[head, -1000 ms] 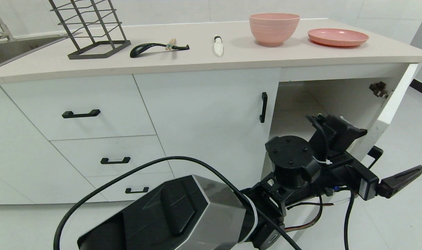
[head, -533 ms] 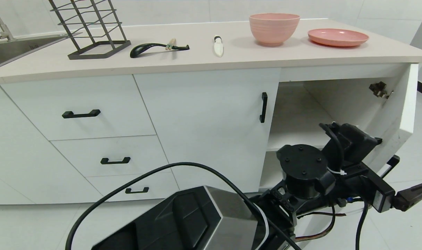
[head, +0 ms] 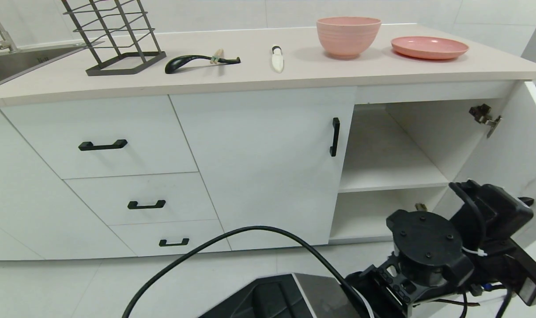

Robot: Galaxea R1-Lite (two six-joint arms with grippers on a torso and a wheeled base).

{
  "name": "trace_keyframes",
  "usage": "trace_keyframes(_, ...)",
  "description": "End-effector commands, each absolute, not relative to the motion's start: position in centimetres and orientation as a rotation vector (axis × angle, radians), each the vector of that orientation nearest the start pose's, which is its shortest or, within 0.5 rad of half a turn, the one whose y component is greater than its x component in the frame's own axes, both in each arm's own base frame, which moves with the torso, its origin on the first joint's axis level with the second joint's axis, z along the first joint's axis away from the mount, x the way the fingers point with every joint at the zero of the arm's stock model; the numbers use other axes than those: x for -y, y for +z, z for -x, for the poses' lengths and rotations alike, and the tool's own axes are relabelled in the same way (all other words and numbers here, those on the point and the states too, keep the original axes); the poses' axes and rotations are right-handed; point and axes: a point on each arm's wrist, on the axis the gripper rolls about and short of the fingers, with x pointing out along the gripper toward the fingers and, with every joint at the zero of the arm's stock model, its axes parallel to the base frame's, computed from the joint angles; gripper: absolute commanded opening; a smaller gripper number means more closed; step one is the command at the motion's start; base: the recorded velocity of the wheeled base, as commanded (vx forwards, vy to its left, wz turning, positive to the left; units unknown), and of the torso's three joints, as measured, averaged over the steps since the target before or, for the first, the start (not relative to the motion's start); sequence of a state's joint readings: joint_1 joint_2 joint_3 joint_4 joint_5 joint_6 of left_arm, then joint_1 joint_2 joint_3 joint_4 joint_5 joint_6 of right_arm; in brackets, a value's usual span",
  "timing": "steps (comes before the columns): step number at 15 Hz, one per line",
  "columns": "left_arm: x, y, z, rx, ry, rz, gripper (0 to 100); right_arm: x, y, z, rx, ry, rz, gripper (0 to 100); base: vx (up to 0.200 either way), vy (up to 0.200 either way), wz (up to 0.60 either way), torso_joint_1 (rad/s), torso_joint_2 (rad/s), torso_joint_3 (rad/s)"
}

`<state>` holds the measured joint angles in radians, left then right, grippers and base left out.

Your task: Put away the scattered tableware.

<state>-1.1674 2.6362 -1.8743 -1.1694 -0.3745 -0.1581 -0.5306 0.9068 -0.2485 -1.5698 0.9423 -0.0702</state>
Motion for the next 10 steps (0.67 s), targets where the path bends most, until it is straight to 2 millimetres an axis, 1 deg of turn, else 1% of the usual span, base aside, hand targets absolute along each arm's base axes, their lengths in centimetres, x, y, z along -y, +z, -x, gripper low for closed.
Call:
trace_keyframes(1,52.0,9.9,-16.9,0.324,-1.626,0.327,100,1.2,26.6,-5.7,0.710,0.357,0.696,100,0.000,0.000,0.00,0.000,0.00,0.000)
trace_keyframes(2,52.6,9.4,-15.0,0.327,-1.663,0.338,100,1.2,26.7,-5.6,0.712,0.359,0.699,100,0.000,0.000,0.00,0.000,0.00,0.000)
trace_keyframes(3,52.8,9.6,-14.4,0.334,-1.673,0.344,100,1.1,26.7,-5.5,0.715,0.360,0.700,100,0.000,0.000,0.00,0.000,0.00,0.000)
trace_keyframes(4,52.7,9.7,-14.5,0.335,-1.672,0.345,100,1.1,26.7,-5.5,0.717,0.359,0.702,100,0.000,0.000,0.00,0.000,0.00,0.000)
trace_keyframes(5,52.1,10.1,-16.4,0.348,-1.634,0.344,100,1.0,26.8,-5.3,0.724,0.360,0.707,100,0.000,0.000,0.00,0.000,0.00,0.000)
trace_keyframes(6,51.7,10.4,-17.4,0.363,-1.614,0.346,100,0.9,26.8,-5.2,0.729,0.362,0.710,100,0.000,0.000,0.00,0.000,0.00,0.000)
trace_keyframes(7,50.3,12.2,-19.6,0.447,-1.562,0.368,100,0.8,27.3,-5.1,0.748,0.362,0.726,100,0.000,0.000,0.00,0.000,0.00,0.000)
trace_keyframes(8,48.9,13.5,-20.9,0.482,-1.528,0.371,100,0.7,27.9,-5.0,0.766,0.361,0.743,100,0.000,0.000,0.00,0.000,0.00,0.000)
trace_keyframes(10,45.8,15.5,-21.6,0.463,-1.495,0.353,100,0.7,28.0,-4.9,0.771,0.361,0.747,100,0.000,0.000,0.00,0.000,0.00,0.000)
